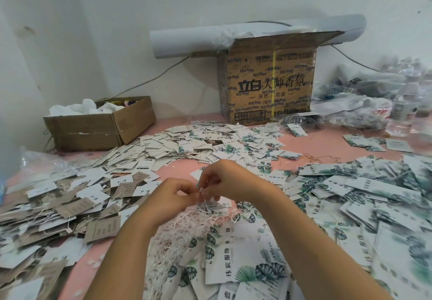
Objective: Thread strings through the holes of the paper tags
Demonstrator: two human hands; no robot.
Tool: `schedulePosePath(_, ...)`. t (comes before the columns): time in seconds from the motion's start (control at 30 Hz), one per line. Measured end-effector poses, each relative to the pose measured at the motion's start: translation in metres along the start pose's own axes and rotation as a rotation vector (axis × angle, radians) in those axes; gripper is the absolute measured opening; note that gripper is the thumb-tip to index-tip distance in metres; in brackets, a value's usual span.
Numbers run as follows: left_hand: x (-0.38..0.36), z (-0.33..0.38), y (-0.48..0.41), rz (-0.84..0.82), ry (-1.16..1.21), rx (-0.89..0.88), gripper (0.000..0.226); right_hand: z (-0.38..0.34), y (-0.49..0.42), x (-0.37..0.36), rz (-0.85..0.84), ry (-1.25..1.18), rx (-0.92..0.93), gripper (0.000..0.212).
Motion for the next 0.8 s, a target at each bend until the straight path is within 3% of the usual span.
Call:
schedulePosePath(0.3,0.003,0.010,0.000,0.046,0.066,-0.071,0.009,-0.006,0.003,0.012,0.134,-0.002,0.031,0.025)
schedulePosePath(0.43,0.007,0.007,0.000,0.069,-0.001,-0.069,0.004,0.004,0.007,0.029,0.274,-0.471,-0.081,0.024)
schedulePosePath(0.5,0.006,0.009,0.001,0.042,0.027,-0.073,0.009,0.008,0.010,0.036,0.268,-0.681,-0.085,0.024)
schedulePosePath(0.7,0.006,0.006,0.002,-0.008,-0.004,-0.045,0.022,0.010,0.014,0.039,0.223,-0.895,-0.069,0.018)
schedulePosePath(0.8,0.006,0.003,0.002,-0.026,-0.040,-0.026,0.023,0.011,0.014,0.040,0.212,-0.834,-0.078,0.016)
Point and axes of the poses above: each hand's wrist, its own y-axis away from the middle knuckle, its own x-axis out of the back of the hand, z = x × y, the point moved 7 cm from there along -y, towards the middle knuckle, and after that the axes turned 4 degrees about -x, right-handed, at the moved point
